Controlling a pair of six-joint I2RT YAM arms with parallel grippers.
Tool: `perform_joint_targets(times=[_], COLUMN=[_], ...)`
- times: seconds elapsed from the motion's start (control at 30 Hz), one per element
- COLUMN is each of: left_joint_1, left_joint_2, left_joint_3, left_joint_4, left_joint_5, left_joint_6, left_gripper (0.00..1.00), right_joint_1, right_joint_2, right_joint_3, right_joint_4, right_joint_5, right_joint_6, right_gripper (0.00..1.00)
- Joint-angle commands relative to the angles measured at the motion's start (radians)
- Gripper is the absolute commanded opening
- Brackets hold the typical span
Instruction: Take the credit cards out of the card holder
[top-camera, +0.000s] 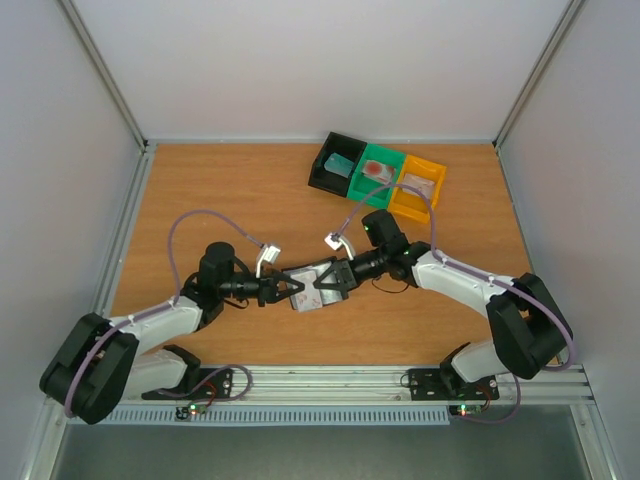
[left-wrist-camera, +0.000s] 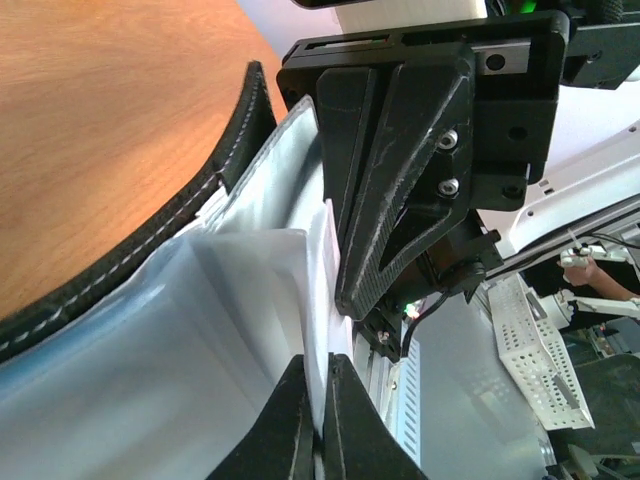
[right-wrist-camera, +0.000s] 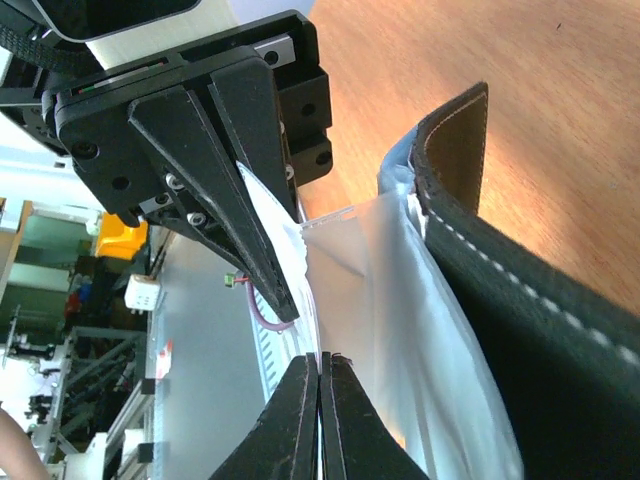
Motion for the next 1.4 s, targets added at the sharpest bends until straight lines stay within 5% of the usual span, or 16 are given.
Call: perform_joint_targets(times=[0.0, 0.13, 0.33, 0.47, 0.73, 0.97, 1.1, 1.3, 1.37], left_joint_1=[0.027, 0.035, 0.031, 0.029, 0.028, 0.028, 0.028, 0.028, 0.028], left_joint_2=[-0.019, -0.016, -0.006, -0.007, -0.016, -0.014, -0.015, -0.023, -0.026], left_joint_3=[0.031, 0.020, 0.001, 0.000, -0.005, -0.004, -0.001, -0.004, -0.004], left_joint_4=[-0.048, -0.086, 0.066, 0.079, 0.074, 0.075, 0.074, 0.048, 0.026], left_joint_5=[0.056, 0.062, 0.060, 0.091, 0.083, 0.084, 0.082, 0.068, 0.053], left_joint_6=[0.044, 0.098, 0.057, 0.057, 0.046, 0.046, 0.043, 0.049, 0.055], left_gripper=[0.00, 0.00, 0.00, 0.00, 0.00, 0.00, 0.00, 0.01, 0.21], right_joint_1=[-0.040, -0.074, -0.004, 0.002, 0.002, 0.003, 0.004, 0.002, 0.000], right_joint_2=[-0.026, -0.074, -0.051, -0.053, 0.020, 0.013, 0.006, -0.052, -0.070], right_joint_3=[-0.027, -0.060, -0.110, -0.136, -0.158, -0.172, -0.166, -0.160, -0.154], right_joint_4=[-0.010, -0.030, 0.108, 0.226, 0.385, 0.442, 0.447, 0.365, 0.301], right_joint_5=[-0.005, -0.007, -0.012, 0.028, -0.049, -0.080, -0.084, -0.057, -0.042], right_joint_6=[-0.013, -0.028, 0.057, 0.083, 0.155, 0.209, 0.213, 0.156, 0.114], right_gripper=[0.01, 0.05, 0.30, 0.36, 0.08, 0.15, 0.02, 0.01, 0.01])
